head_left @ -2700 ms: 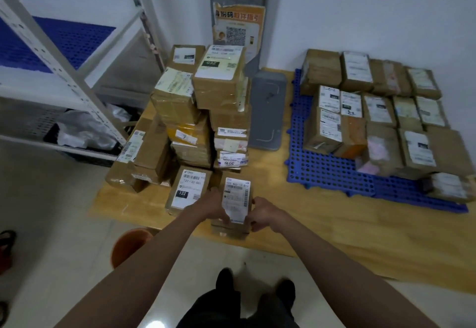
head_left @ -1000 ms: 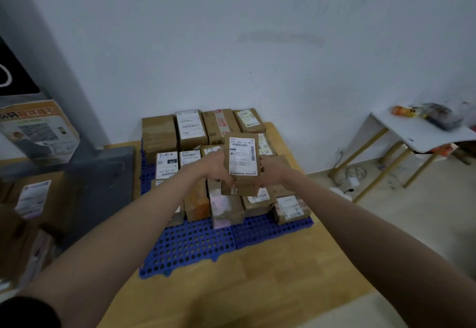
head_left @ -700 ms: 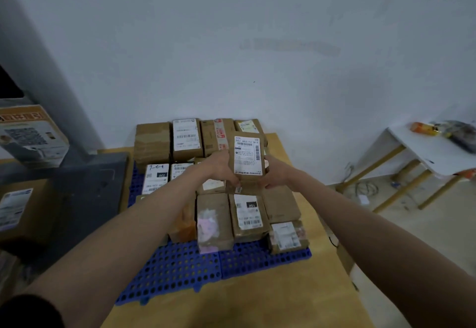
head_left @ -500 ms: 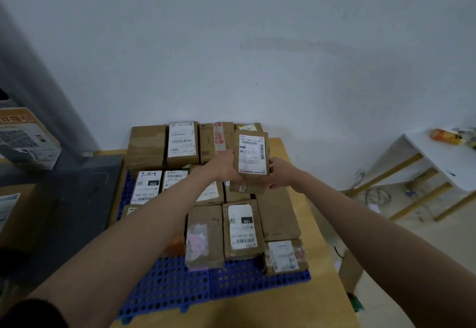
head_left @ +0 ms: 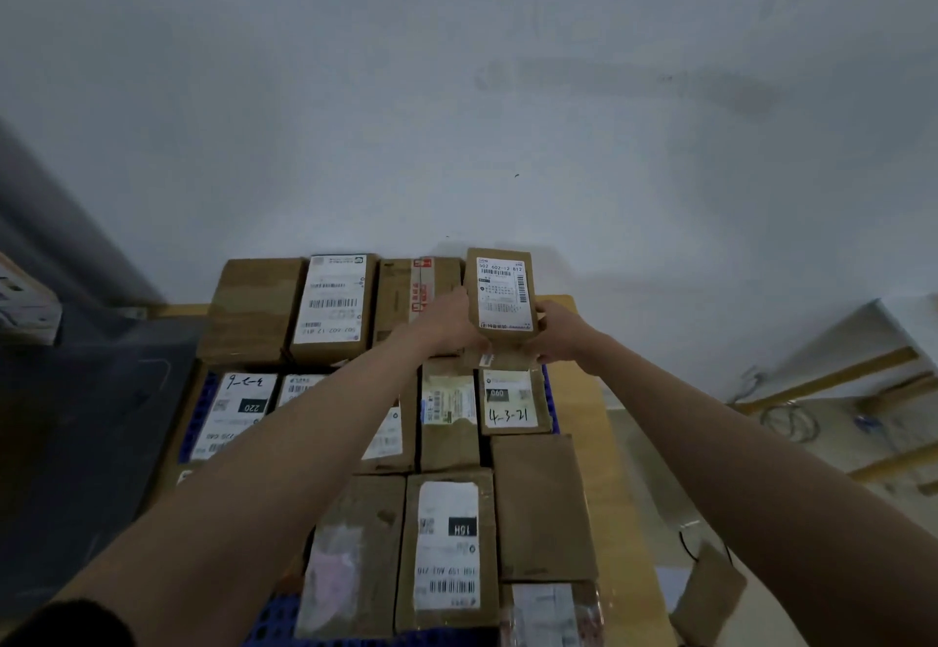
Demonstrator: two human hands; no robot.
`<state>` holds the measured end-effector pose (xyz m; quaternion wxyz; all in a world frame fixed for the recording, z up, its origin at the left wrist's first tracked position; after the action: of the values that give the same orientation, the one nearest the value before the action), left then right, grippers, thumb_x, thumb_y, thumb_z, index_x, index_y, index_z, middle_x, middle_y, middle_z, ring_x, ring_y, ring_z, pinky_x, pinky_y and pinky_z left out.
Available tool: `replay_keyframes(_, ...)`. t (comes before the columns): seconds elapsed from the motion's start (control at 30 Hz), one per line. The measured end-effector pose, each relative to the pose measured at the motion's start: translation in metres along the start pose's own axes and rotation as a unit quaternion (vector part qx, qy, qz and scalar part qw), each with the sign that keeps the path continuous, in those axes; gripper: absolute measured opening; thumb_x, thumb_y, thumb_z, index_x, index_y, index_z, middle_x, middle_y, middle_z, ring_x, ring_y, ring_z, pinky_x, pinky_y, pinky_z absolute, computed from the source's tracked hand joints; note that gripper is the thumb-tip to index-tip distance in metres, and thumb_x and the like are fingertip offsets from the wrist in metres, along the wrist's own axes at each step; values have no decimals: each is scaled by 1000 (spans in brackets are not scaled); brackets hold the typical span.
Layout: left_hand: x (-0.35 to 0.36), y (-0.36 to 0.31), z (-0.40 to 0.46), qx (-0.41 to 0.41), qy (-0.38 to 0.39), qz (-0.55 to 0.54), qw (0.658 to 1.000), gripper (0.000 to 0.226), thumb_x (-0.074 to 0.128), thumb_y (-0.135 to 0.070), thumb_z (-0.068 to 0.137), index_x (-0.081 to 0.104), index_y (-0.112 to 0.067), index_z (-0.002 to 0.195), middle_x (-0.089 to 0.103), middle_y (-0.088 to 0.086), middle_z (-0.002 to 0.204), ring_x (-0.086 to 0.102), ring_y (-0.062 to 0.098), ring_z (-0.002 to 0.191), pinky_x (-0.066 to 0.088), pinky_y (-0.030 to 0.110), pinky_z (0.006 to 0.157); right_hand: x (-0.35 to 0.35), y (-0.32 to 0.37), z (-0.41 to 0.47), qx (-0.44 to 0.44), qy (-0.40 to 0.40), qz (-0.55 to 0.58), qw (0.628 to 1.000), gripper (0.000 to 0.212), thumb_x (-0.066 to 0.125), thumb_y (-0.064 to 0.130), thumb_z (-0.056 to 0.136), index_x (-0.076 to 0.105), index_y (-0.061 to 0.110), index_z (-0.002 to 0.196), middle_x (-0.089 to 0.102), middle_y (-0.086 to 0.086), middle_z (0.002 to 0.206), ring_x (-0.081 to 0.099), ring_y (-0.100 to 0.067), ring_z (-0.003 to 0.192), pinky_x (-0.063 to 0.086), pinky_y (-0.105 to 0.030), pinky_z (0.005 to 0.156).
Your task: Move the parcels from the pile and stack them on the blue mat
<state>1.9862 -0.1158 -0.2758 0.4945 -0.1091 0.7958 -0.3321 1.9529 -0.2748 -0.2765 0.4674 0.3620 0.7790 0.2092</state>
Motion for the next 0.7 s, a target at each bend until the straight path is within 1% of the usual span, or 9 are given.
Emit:
replay_keyframes(0.1, 0, 5, 27, -10, -6, 5, 1000, 65, 84, -20, 71, 56, -16, 130, 61, 2, 126, 58, 21, 115, 45, 28, 85, -5, 1, 27, -9, -5, -28, 1000, 52, 63, -4, 80, 49, 5, 130, 60, -17, 122, 63, -35, 107, 56, -49, 87)
replay_keyframes(0.2, 1, 10, 49, -14, -12, 7, 1000, 64, 84, -18, 71, 56, -15, 129, 61, 5, 127, 57, 24, 115, 41, 27, 81, -9, -3, 49, 5, -1, -21, 1000, 54, 65, -3, 80, 47, 3, 131, 60, -17, 122, 64, -34, 105, 57, -48, 86)
replay_keyframes(0.27, 1, 13, 61, -15, -19, 3, 1000, 65, 84, -17, 71, 54, -14, 129, 60, 6, 127, 57, 24, 116, 42, 27, 83, -11, -5, 62, 6, -6, -18, 1000, 58, 67, -2, 79, 46, 5, 133, 60, -16, 122, 65, -33, 104, 58, -47, 84)
replay_keyframes(0.37, 1, 15, 74, -15, -35, -3, 999, 64, 85, -15, 70, 56, -10, 127, 62, 8, 125, 58, 25, 115, 45, 29, 84, -14, -6, 74, 2, -22, -18, 1000, 57, 67, 2, 78, 48, 8, 132, 60, -13, 121, 63, -29, 104, 59, -44, 83)
replay_keyframes(0.47, 0, 15, 79, -13, -45, 6, 999, 64, 86, -18, 70, 57, -10, 126, 62, 9, 124, 58, 25, 113, 49, 32, 86, -15, -5, 78, -10, -38, -30, 999, 63, 63, -4, 75, 46, 9, 134, 60, -12, 123, 59, -30, 111, 55, -45, 90)
replay_keyframes(0.53, -2, 16, 80, -17, -38, 13, 999, 69, 86, -22, 69, 55, -11, 130, 60, 7, 125, 57, 24, 115, 50, 36, 92, -15, -3, 78, -15, -44, -47, 998, 65, 63, -6, 76, 43, 8, 136, 57, -13, 125, 56, -30, 114, 52, -45, 94)
replay_keyframes(0.6, -4, 16, 77, -31, -25, 25, 999, 77, 86, -25, 68, 50, -13, 135, 58, 5, 128, 56, 23, 118, 49, 41, 97, -14, -3, 77, -5, -50, -68, 996, 64, 66, -1, 76, 40, 6, 135, 55, -14, 126, 52, -30, 116, 51, -40, 93)
replay_keyframes(0.7, -10, 16, 65, -43, 3, 70, 997, 80, 83, -28, 70, 45, -12, 139, 54, 7, 131, 52, 25, 122, 48, 43, 98, -14, -1, 68, 11, -57, -113, 992, 66, 71, 8, 78, 37, 3, 134, 49, -16, 129, 49, -30, 119, 47, -34, 87)
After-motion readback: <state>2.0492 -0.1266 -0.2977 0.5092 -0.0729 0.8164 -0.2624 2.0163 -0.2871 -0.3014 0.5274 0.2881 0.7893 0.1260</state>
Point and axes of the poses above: each hand's wrist, its own z-axis towards the middle knuckle, its own x-axis out of the palm, y = z × x, the point moved 3 cm from there along z, towards the middle knuckle
